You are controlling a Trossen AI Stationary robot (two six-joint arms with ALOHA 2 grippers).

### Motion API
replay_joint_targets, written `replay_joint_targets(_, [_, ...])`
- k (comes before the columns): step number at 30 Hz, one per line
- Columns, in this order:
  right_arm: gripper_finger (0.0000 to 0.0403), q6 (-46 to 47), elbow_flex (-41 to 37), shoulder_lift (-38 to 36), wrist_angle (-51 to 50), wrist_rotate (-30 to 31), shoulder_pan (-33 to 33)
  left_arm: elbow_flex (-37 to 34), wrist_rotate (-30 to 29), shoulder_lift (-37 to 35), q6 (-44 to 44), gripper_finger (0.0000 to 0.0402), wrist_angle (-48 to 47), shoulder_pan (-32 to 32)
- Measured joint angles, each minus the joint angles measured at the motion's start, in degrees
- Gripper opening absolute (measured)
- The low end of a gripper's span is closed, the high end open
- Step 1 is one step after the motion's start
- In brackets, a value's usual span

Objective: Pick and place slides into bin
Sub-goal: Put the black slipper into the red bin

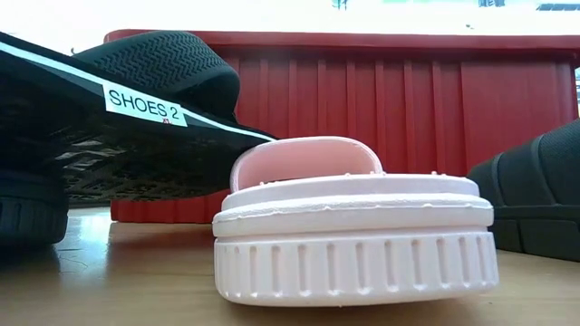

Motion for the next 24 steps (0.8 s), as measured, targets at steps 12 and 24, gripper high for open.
replay_joint_targets(12, [0.0164,5.42,0.00,0.00,0.02,-5.01,0.00,-0.07,0.15,12.29,-6.21,0.0134,2.00,-3.35])
replay_joint_targets(24, [0.0164,5.20,0.00,0.00,0.00,-5.01,0.00,-0.08,-1.18,18.39,-9.45,0.0134,1.83,0.48])
